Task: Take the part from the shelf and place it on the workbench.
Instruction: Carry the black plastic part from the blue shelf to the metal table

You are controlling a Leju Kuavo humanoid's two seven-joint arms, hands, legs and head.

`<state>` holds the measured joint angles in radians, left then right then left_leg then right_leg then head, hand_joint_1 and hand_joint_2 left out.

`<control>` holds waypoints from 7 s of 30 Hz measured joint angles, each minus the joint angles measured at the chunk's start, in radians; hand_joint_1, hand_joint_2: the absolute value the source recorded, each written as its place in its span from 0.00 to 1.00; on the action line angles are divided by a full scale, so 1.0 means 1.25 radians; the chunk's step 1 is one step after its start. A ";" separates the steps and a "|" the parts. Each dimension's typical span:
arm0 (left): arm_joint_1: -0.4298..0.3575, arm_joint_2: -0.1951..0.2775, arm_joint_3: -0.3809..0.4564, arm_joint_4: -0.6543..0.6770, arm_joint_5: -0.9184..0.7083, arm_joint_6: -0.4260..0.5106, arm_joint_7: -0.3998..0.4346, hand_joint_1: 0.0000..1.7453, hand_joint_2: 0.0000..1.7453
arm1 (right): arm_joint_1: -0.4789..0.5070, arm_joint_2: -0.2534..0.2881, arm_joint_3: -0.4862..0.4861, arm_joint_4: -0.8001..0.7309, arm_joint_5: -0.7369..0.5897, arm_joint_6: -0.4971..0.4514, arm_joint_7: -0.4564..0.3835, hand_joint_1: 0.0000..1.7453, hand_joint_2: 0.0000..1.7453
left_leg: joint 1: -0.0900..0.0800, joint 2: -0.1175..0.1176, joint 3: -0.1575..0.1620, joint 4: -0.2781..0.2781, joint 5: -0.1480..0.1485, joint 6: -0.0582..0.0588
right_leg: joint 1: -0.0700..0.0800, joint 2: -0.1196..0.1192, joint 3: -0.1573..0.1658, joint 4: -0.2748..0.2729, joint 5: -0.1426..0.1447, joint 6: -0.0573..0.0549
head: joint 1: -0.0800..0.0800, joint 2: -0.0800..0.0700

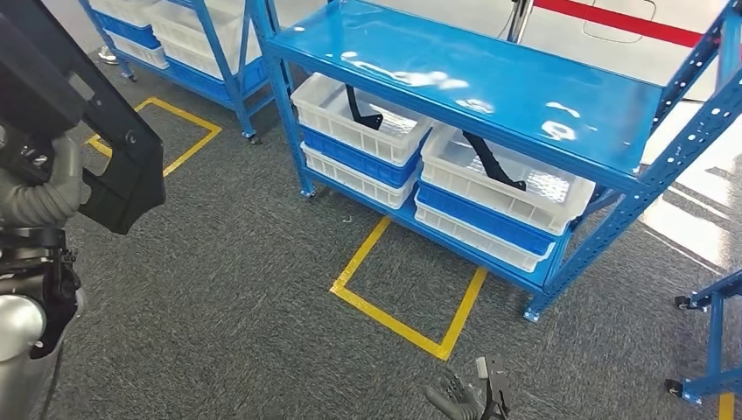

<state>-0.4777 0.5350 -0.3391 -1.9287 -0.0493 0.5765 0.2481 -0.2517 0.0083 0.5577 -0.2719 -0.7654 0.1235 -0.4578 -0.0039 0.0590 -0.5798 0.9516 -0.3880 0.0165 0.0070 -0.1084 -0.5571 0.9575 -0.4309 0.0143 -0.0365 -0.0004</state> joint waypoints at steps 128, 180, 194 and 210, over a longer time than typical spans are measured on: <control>0.023 0.022 0.021 -0.016 0.086 -0.067 -0.008 1.00 1.00 | 0.009 0.002 0.010 -0.003 0.024 0.006 -0.012 0.00 1.00 | 0.027 -0.039 -0.056 0.002 0.047 0.013 | -0.034 0.089 -0.027 0.211 -0.092 0.047 | -0.005 0.000; 0.045 0.029 0.037 -0.005 0.097 -0.012 0.021 1.00 1.00 | 0.011 0.003 0.011 -0.002 0.017 0.004 0.003 0.00 1.00 | 0.007 -0.011 -0.031 0.068 -0.033 -0.008 | -0.001 0.040 -0.034 0.009 0.017 -0.016 | -0.007 0.000; 0.036 0.033 0.034 -0.005 0.093 -0.006 0.023 1.00 1.00 | 0.013 0.002 0.011 -0.003 0.024 0.011 0.006 0.00 1.00 | 0.015 -0.110 0.007 -0.005 0.001 0.018 | -0.020 0.102 -0.081 0.137 -0.032 0.027 | -0.004 0.000; 0.034 0.036 0.036 -0.004 0.088 -0.003 0.022 1.00 1.00 | 0.008 0.002 0.012 -0.003 0.030 0.012 0.009 0.00 1.00 | 0.017 -0.021 -0.051 0.103 -0.039 -0.017 | -0.006 0.027 -0.018 0.009 0.002 -0.012 | -0.009 0.000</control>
<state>-0.4348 0.5798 -0.2945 -1.9332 0.0607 0.5733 0.2762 -0.2412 0.0107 0.5723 -0.2756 -0.7277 0.1382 -0.4466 0.0168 0.0328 -0.6438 1.0798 -0.4373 -0.0053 -0.0005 -0.0747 -0.5799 0.9686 -0.4279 -0.0007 -0.0477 -0.0004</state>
